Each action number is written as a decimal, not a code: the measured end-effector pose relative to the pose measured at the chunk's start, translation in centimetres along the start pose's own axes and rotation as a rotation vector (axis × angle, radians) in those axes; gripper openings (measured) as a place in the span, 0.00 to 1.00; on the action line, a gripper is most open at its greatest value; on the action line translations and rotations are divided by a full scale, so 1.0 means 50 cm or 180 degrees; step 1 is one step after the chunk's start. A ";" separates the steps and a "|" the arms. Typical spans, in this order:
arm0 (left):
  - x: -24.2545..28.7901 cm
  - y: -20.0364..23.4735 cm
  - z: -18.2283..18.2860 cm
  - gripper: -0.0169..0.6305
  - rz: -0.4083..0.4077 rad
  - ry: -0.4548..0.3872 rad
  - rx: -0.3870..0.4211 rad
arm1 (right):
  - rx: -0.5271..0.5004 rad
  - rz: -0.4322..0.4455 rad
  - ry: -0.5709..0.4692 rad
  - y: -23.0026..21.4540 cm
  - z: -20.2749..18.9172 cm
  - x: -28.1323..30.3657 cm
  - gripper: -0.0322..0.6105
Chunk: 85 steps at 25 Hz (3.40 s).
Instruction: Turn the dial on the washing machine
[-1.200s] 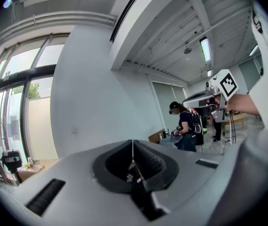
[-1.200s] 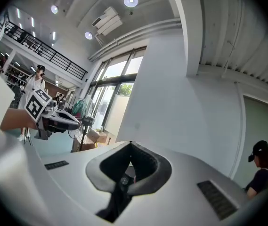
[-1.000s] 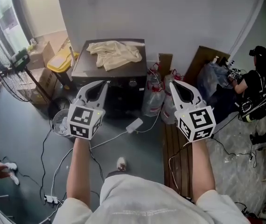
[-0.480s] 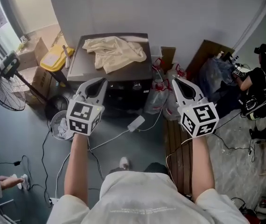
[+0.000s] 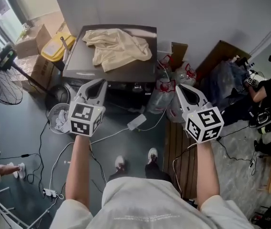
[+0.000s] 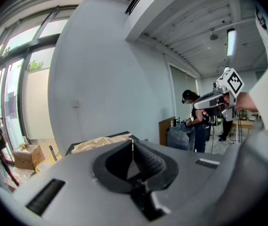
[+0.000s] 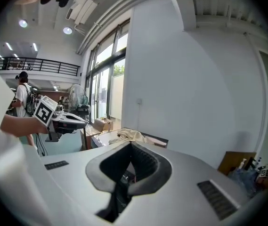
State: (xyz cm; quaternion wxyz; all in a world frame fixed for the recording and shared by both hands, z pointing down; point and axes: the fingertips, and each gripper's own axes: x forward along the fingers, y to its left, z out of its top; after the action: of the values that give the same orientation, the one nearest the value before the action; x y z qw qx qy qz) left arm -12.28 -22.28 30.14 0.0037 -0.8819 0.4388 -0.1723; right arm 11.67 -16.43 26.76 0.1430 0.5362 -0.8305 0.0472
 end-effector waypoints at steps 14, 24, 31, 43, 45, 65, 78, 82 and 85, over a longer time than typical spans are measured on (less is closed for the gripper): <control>0.232 -0.078 -0.179 0.21 0.0141 0.0467 -0.0657 | 0.0045 0.0265 0.0349 -0.101 -0.137 0.087 0.07; 0.345 -0.174 -0.335 0.35 0.0217 0.0652 -0.1159 | 0.0031 0.0367 0.0612 -0.094 -0.244 0.075 0.07; 0.408 -0.196 -0.406 0.41 0.0367 0.0724 -0.1350 | 0.0136 0.0385 0.0757 -0.080 -0.322 0.066 0.07; 0.466 -0.205 -0.447 0.44 0.0537 0.0788 -0.1553 | 0.0199 0.0407 0.0925 -0.078 -0.391 0.056 0.07; 0.466 -0.204 -0.447 0.44 0.0581 0.0788 -0.1573 | 0.0191 0.0403 0.0927 -0.078 -0.392 0.055 0.07; 0.479 -0.220 -0.452 0.43 0.0854 0.1178 -0.0631 | 0.0185 0.0335 0.0971 -0.101 -0.393 0.043 0.07; 0.478 -0.224 -0.453 0.43 0.1013 0.1263 0.0407 | 0.0239 0.0342 0.1026 -0.101 -0.417 0.038 0.07; 0.478 -0.227 -0.451 0.43 0.1018 0.1264 0.0743 | 0.0258 0.0339 0.1048 -0.102 -0.424 0.038 0.07; 0.478 -0.229 -0.450 0.42 0.1006 0.1265 0.1009 | 0.0267 0.0363 0.1070 -0.095 -0.429 0.041 0.07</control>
State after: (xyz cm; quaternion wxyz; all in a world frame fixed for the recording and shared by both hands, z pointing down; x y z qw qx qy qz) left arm 2.97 -30.51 60.28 0.0822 -0.7401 0.5304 -0.4052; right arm 19.19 -15.27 47.48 0.2544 0.4783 -0.8213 0.1788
